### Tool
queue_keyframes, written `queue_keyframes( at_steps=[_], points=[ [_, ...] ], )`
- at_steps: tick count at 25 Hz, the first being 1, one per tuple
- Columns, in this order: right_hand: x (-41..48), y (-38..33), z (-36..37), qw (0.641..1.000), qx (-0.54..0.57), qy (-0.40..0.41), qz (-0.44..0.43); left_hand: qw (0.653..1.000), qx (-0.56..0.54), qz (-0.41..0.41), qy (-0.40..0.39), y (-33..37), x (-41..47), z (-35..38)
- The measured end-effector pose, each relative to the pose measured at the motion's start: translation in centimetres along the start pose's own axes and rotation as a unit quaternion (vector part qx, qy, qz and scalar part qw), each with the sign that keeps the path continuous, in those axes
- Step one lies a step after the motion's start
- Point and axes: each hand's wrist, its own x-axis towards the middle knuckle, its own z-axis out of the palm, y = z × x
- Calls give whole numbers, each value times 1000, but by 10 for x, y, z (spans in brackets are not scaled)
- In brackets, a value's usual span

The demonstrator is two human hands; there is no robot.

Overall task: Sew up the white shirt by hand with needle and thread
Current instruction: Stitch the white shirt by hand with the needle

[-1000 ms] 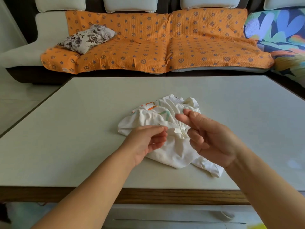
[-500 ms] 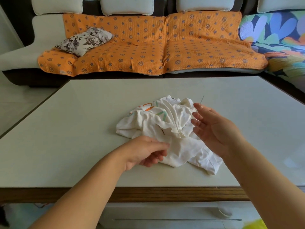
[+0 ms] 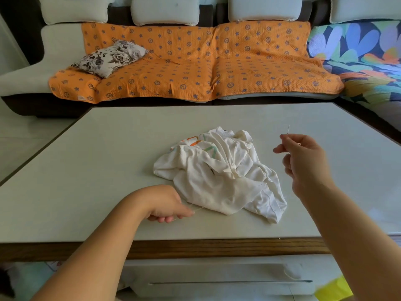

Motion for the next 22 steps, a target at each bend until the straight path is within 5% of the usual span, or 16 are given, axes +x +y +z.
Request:
queue_keyframes(
  at_steps=[5, 7, 10, 13, 22],
  points=[
    [-14, 7, -1, 981, -176, -61, -48, 996, 65, -25, 58, -8, -4, -9],
    [-20, 14, 2, 968, -223, -104, -51, 976, 67, 42, 201, -2, 2, -4],
    [-24, 22, 10, 945, -289, -135, -70, 892, 2, 210, 401, 23, 13, 12],
    [-21, 31, 17, 921, -351, -147, -87, 866, 27, 291, 405, 36, 40, 23],
    [-5, 55, 26, 890, -418, -154, -95, 818, 54, 324, 472, 37, 89, 14]
  ],
)
